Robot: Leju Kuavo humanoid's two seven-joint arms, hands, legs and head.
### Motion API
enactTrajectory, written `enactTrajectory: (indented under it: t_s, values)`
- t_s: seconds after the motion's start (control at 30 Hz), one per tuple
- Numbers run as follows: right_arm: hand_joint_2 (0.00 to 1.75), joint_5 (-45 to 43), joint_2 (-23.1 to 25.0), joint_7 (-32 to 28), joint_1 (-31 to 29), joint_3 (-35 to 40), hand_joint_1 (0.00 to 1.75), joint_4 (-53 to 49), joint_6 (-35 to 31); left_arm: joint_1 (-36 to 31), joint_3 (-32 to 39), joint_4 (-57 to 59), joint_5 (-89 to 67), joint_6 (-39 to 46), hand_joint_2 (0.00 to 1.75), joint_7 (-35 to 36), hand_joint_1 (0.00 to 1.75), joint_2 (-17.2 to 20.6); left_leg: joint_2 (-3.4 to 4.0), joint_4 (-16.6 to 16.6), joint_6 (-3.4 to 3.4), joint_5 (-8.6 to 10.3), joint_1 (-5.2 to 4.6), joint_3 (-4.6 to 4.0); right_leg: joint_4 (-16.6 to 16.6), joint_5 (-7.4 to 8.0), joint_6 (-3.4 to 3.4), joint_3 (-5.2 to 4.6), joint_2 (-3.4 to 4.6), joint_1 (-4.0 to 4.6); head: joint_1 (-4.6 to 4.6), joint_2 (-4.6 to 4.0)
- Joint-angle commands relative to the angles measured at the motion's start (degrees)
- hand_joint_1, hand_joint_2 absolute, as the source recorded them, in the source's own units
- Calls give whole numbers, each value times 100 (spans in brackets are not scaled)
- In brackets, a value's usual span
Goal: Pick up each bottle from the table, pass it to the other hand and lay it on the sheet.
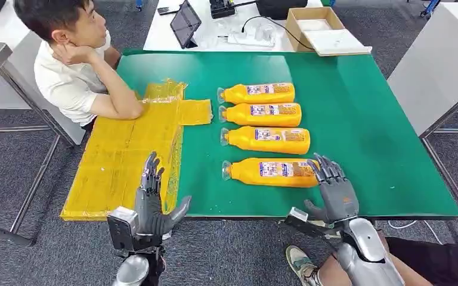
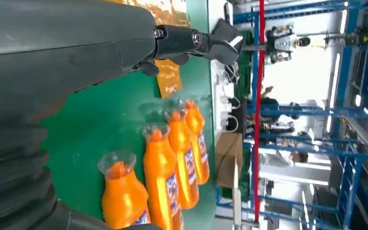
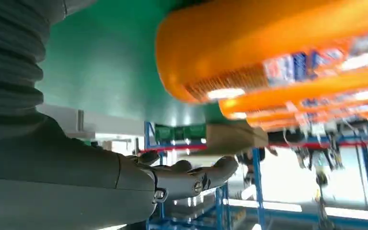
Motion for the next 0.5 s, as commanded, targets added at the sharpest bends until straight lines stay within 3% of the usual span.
enactTrajectory:
  t_s: [0.03, 0.5]
  values:
    - [175, -4, 27, 70, -758, 397, 0, 1364, 242, -248, -222, 422, 20, -66, 175, 37, 0, 57, 17, -7, -12, -9, 5, 29, -8, -5, -13, 26, 9, 7, 0, 0]
    - [175, 247, 284, 76, -1619, 882, 0, 2119, -46, -367, -311, 442, 20, -129, 175, 29, 0, 52, 30, -4, -13, -11, 6, 30, -3, -4, -14, 23, 19, 8, -2, 0]
